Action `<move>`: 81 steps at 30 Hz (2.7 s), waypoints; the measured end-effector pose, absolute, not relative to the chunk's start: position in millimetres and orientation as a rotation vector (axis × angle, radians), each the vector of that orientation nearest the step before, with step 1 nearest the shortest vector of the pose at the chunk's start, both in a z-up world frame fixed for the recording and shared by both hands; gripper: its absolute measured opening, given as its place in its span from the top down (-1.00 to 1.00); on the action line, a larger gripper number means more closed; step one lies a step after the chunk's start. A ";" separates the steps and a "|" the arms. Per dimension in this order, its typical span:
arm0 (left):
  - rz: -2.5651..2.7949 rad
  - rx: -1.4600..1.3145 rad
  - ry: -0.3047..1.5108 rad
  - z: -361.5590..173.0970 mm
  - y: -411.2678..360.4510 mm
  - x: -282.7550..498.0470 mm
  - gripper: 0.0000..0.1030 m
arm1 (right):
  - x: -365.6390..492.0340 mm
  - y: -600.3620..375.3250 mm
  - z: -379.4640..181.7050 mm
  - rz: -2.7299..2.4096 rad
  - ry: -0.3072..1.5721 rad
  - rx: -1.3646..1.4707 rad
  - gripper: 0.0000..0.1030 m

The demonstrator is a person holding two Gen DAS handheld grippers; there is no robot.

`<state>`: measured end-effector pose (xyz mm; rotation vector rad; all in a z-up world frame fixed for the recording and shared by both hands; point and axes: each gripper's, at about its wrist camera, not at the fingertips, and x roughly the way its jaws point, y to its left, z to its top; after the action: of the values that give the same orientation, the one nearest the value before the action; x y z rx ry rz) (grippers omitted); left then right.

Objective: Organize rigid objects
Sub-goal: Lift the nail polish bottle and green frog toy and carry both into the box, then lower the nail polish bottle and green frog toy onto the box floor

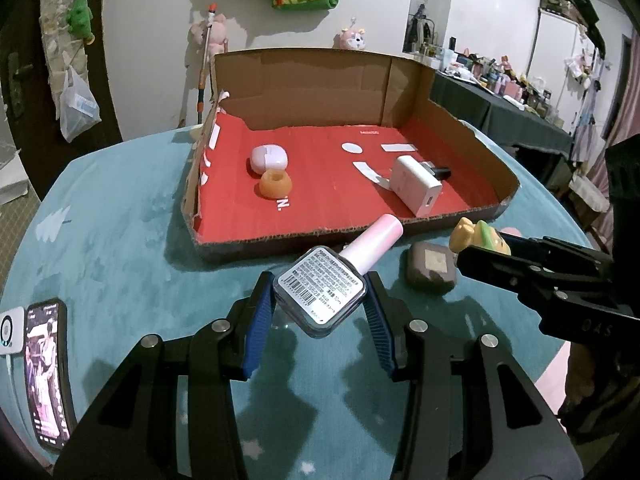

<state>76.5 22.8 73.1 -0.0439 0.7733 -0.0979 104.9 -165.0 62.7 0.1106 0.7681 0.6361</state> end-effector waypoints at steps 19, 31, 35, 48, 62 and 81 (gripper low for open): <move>-0.094 -0.038 0.770 83.2 23.7 121.6 0.18 | 144.9 -157.8 78.0 0.611 0.748 0.094 -0.01; -0.091 -0.060 0.827 74.5 34.9 156.9 0.18 | 180.8 -143.1 67.8 0.615 0.823 0.106 -0.01; -0.087 -0.064 0.855 67.8 38.3 166.8 0.18 | 192.1 -138.4 62.8 0.613 0.852 0.116 -0.01; -0.090 -0.092 0.926 48.2 45.1 188.1 0.18 | 221.2 -132.8 36.3 0.589 0.948 0.144 -0.01; -0.084 -0.067 0.957 32.6 35.4 216.2 0.18 | 241.4 -146.3 27.5 0.474 0.937 0.096 0.00; -0.058 -0.062 0.969 24.5 33.7 234.7 0.18 | 256.7 -146.1 30.9 0.396 0.888 0.040 -0.01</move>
<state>234.7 33.7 24.5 -0.0619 0.9686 -0.0583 256.7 -146.1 30.9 0.0401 0.8885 0.3965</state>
